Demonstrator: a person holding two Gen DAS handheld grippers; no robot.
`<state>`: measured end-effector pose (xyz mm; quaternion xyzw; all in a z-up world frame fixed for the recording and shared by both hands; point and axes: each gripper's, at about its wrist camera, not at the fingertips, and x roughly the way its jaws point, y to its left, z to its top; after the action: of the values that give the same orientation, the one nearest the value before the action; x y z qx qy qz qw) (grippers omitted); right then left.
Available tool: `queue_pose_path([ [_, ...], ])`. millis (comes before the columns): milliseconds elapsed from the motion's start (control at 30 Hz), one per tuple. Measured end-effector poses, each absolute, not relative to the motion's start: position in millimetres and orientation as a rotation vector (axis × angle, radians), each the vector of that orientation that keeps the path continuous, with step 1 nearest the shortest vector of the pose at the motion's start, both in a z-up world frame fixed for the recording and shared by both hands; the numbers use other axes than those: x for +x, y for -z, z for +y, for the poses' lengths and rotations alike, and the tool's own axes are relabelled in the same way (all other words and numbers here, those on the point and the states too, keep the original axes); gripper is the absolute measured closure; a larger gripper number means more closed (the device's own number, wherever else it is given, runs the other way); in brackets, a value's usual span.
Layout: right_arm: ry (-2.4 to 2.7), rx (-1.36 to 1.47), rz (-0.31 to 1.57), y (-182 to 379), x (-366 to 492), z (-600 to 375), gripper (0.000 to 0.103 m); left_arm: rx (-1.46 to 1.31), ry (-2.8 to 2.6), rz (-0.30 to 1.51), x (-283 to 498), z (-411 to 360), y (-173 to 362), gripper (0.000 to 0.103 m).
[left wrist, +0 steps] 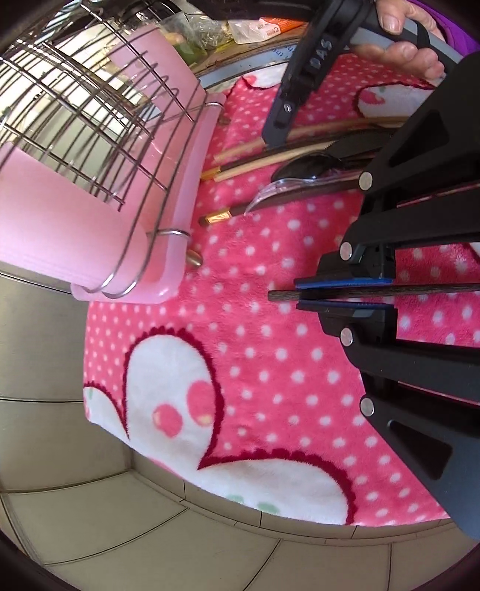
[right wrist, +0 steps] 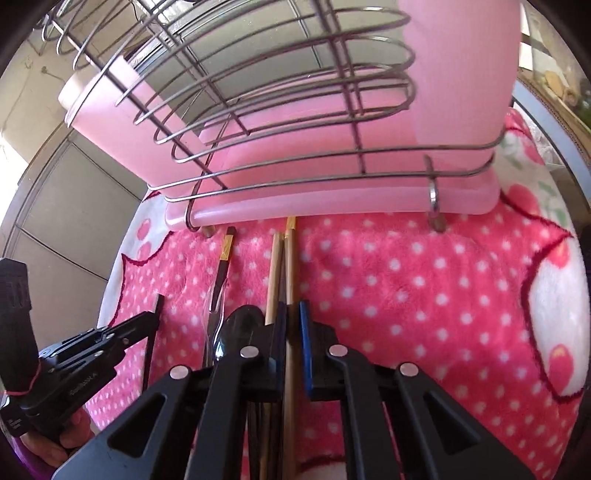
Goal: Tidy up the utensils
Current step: 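Grasp a wooden chopstick with the right tool while the left tool grasps a dark chopstick, then lift both held chopsticks up over the tall pink cup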
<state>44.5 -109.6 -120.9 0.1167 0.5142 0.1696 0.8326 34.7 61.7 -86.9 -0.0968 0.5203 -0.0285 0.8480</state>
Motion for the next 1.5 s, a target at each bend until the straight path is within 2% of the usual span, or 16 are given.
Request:
queue_pose_path([
  [433, -0.251, 0.249, 1.172, 126, 41, -165, 0.094, -0.187, 0.09, 1.213, 62, 54, 97, 0.096],
  [500, -0.269, 0.229, 1.191, 126, 46, -159, 0.086, -0.179, 0.099, 1.24, 67, 54, 96, 0.096],
  [567, -0.292, 0.212, 1.207, 126, 50, -152, 0.071, -0.166, 0.111, 1.26, 73, 52, 96, 0.095],
  [667, -0.287, 0.18, 1.213, 127, 55, -147, 0.069, -0.157, 0.121, 1.275, 81, 51, 96, 0.095],
  [700, -0.287, 0.176, 1.199, 128, 56, -146, 0.069, -0.152, 0.123, 1.274, 82, 51, 96, 0.095],
  [733, -0.277, 0.174, 1.192, 129, 57, -142, 0.076, -0.149, 0.124, 1.273, 83, 50, 95, 0.095],
  [767, -0.263, 0.181, 1.187, 130, 58, -145, 0.088, -0.15, 0.125, 1.268, 84, 50, 94, 0.095],
  [800, -0.259, 0.197, 1.186, 134, 58, -145, 0.095, -0.157, 0.125, 1.261, 84, 50, 94, 0.095],
  [1067, -0.288, 0.299, 1.069, 110, 32, -173, 0.096, -0.238, 0.171, 1.131, 58, 55, 67, 0.097],
  [1233, -0.304, 0.271, 0.892, 56, 6, -184, 0.097, -0.234, 0.193, 0.959, 38, 57, 23, 0.097],
  [1500, -0.301, 0.25, 0.594, -54, -16, -204, 0.097, -0.239, 0.205, 0.627, 20, 58, -77, 0.097],
])
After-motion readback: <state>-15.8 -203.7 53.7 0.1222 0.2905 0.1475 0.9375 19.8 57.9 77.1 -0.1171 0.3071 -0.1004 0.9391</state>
